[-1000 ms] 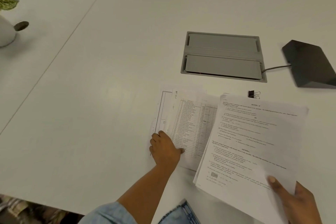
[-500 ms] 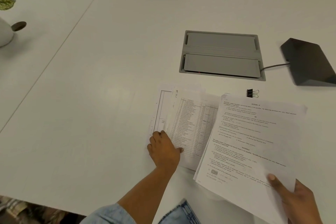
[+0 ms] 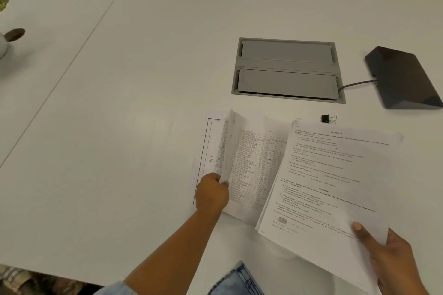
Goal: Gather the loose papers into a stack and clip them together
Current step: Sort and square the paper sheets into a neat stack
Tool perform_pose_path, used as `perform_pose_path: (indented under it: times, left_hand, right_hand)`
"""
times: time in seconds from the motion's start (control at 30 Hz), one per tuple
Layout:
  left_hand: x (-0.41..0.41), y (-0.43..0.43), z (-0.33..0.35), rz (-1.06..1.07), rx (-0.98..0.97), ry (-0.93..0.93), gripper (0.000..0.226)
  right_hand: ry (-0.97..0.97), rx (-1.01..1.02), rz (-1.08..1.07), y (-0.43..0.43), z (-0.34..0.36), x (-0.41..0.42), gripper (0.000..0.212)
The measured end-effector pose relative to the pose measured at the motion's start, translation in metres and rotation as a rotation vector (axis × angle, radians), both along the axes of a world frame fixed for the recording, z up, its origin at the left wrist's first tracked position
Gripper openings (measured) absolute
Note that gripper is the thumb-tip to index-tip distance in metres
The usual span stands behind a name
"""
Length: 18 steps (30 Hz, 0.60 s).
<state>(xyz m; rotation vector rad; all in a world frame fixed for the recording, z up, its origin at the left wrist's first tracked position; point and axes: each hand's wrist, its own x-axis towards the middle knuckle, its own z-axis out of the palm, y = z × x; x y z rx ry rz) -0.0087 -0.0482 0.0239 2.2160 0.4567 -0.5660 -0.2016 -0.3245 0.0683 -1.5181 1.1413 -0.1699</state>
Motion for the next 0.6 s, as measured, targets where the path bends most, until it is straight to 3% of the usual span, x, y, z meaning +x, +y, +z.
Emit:
perform_pose_path:
  times: [0.03, 0.13, 0.27, 0.33, 0.43, 0.6]
  left_hand:
    - [0.0001, 0.0009, -0.0001, 0.034, -0.021, 0.006, 0.010]
    - [-0.0028, 0.0030, -0.0047, 0.088, -0.096, 0.029, 0.046]
    - [-0.0043, 0.0021, -0.0057, 0.180, -0.191, 0.049, 0.055]
    - [-0.0049, 0.0033, -0.0090, 0.201, -0.224, 0.062, 0.052]
    - [-0.0053, 0.0047, -0.0077, 0.188, -0.232, 0.056, 0.024]
    - [-0.0066, 0.0051, -0.0068, 0.224, -0.172, 0.007, 0.017]
  right_hand:
    - [-0.002, 0.001, 0.000, -0.0009, -0.0015, -0.0002, 0.015]
    - [-0.005, 0.017, -0.003, -0.0017, -0.0045, -0.0004, 0.010]
    - [0.004, 0.041, -0.013, -0.0007, -0.0067, 0.0011, 0.007]
    - [0.008, 0.050, -0.002, -0.0006, -0.0088, 0.0015, 0.008]
    - [0.000, 0.051, 0.007, 0.0000, -0.0101, 0.0026, 0.007]
    - [-0.017, 0.052, -0.001, 0.0016, -0.0089, 0.0052, 0.010]
